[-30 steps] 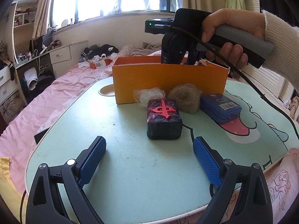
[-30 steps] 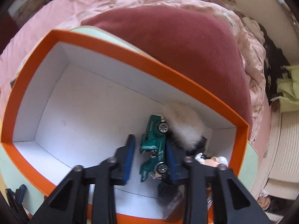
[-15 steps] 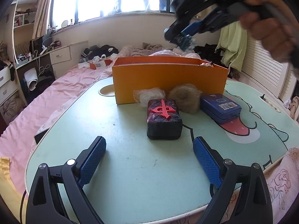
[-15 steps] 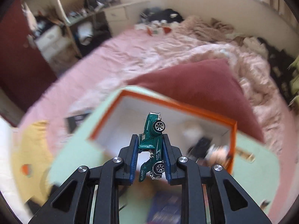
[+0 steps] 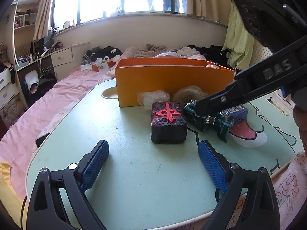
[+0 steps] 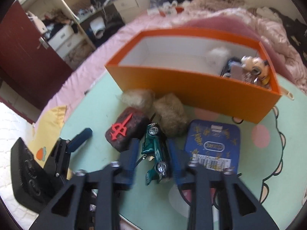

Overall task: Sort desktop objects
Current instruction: 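Grasp the green toy car with the right tool, place it beside the tin, then reach into the orange box and grasp the white fluffy ball with the left tool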

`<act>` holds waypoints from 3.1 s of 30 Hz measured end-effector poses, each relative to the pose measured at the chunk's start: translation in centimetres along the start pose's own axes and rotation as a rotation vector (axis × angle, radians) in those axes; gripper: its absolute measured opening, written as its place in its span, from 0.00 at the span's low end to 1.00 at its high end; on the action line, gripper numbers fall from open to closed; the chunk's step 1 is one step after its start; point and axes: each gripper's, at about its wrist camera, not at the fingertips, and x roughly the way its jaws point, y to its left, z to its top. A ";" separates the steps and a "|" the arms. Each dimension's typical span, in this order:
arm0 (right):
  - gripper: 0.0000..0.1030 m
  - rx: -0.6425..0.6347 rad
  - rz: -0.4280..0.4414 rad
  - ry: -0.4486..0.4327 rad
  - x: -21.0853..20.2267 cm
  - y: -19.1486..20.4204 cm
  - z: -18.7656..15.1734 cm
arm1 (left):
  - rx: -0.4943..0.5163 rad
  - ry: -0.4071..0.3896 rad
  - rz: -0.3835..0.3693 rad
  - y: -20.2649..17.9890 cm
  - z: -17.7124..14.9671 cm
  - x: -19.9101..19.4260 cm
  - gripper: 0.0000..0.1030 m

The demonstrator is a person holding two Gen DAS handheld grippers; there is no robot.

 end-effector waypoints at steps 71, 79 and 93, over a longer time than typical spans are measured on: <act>1.00 -0.035 -0.264 -0.110 -0.8 -1.5 -6.8 | -0.298 0.406 -0.405 0.7 19.1 9.6 0.01; 1.00 -0.035 -0.264 -0.110 -0.7 -1.7 -6.8 | -0.293 0.293 -0.390 4.7 13.6 1.7 0.01; 1.00 -0.034 -0.263 -0.112 -0.8 -1.7 -6.8 | -0.083 0.744 -0.193 0.2 17.8 16.3 0.60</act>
